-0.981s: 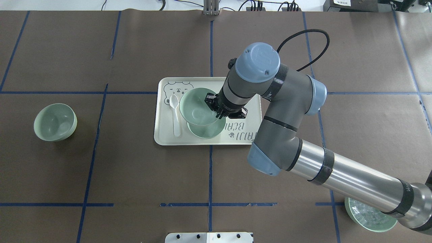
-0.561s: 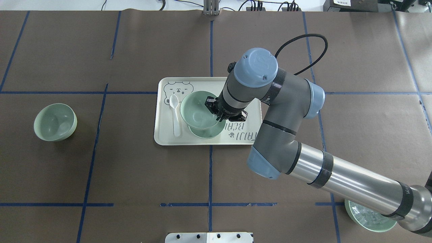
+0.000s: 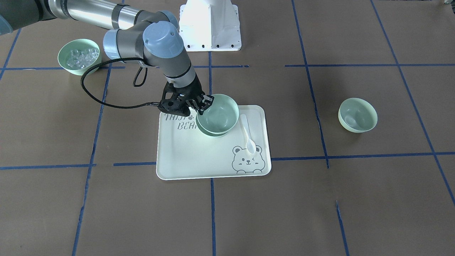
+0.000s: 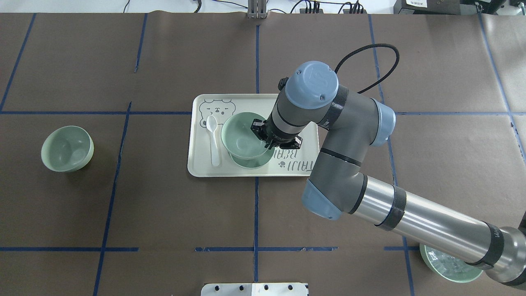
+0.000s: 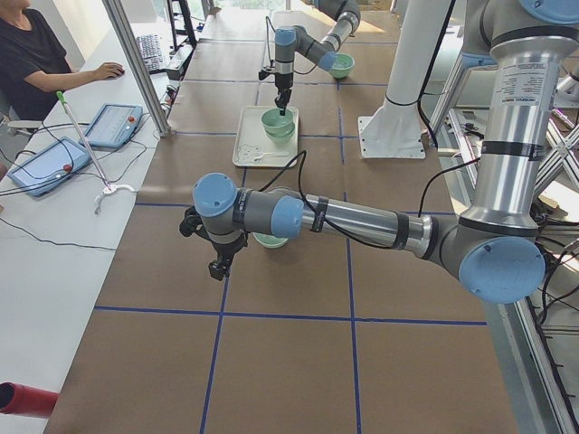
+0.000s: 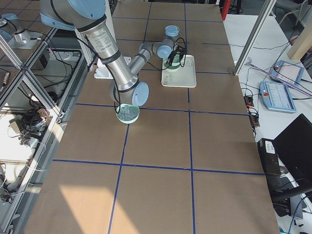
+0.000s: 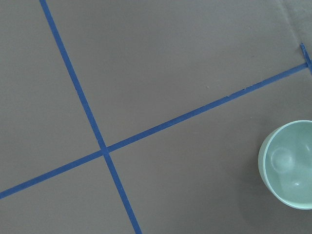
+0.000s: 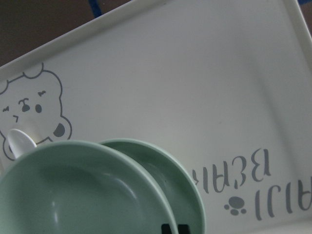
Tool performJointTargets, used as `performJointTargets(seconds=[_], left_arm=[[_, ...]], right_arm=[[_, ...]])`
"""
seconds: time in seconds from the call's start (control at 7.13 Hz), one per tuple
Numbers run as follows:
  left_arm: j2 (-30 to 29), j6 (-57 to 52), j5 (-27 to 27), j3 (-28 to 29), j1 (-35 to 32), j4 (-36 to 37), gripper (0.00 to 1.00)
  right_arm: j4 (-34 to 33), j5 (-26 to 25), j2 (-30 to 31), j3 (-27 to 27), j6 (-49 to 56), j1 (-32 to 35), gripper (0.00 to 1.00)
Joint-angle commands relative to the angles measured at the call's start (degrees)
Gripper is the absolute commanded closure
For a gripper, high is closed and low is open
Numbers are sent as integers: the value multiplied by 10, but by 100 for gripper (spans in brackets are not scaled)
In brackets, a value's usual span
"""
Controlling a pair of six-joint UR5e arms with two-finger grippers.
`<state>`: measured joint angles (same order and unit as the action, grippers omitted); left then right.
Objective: Stack green bowls together
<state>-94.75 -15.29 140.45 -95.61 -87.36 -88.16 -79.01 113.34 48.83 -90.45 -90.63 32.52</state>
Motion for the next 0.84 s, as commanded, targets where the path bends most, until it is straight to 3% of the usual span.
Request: performJointTargets(seconds=[0.0, 0.42, 0.7], left_arm=[[0, 1, 0, -2, 0, 0, 0], [-1, 7, 0, -2, 0, -22, 0], [-1, 13, 2, -1, 36, -33, 0]], right_arm=[[0, -16, 2, 0, 1, -9, 1], [2, -21, 1, -10, 12, -3, 0], [-1, 37, 47, -69, 13, 45, 0]])
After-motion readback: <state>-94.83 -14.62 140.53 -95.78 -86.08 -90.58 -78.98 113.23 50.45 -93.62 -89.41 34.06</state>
